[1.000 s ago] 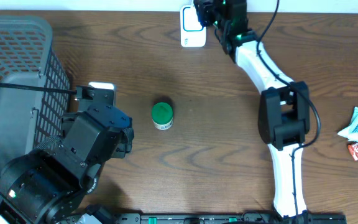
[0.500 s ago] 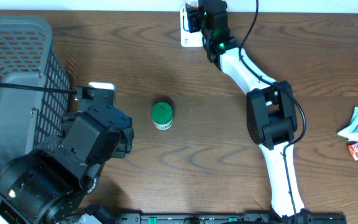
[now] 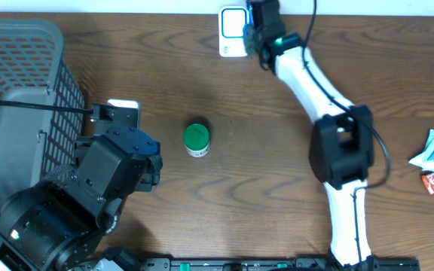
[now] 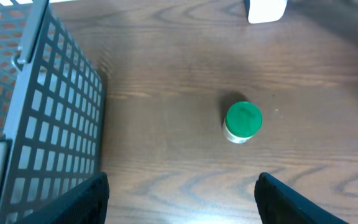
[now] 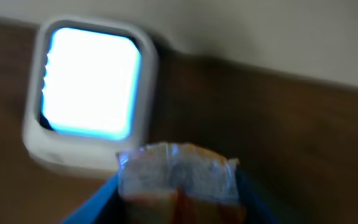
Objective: Scan the item barcode
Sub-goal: 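Carry the Kleenex pack to the right table edge and release it, then reach the right gripper to the green-capped bottle and grasp it, then lift the bottle and carry it toward the scanner, then hold the bottle label in front of the scanner window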
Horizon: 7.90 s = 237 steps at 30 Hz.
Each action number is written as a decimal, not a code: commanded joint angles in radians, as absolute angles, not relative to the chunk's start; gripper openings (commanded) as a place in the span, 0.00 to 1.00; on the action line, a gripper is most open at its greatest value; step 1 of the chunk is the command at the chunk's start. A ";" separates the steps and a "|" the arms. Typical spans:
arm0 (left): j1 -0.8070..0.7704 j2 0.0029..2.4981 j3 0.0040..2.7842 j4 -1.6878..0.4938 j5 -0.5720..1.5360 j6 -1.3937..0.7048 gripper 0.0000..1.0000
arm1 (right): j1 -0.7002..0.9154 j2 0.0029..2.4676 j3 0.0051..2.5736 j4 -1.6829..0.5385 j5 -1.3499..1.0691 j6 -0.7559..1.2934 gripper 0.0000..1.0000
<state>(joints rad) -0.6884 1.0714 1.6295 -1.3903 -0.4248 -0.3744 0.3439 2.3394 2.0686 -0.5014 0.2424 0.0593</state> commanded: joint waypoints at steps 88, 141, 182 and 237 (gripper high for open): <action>-0.685 1.072 1.639 -1.395 -0.439 -0.387 0.75 | 0.743 2.283 2.032 -1.108 -0.094 0.257 0.99; -0.685 1.072 1.639 -1.395 -0.439 -0.387 0.75 | 0.703 2.401 2.104 -1.399 -0.192 0.365 0.48; -0.685 1.072 1.639 -1.395 -0.439 -0.387 0.76 | 0.303 2.401 2.523 -1.554 -0.428 -0.050 0.37; -0.685 1.072 1.639 -1.395 -0.439 -0.387 0.75 | 0.433 2.448 1.838 0.378 0.336 -0.151 0.42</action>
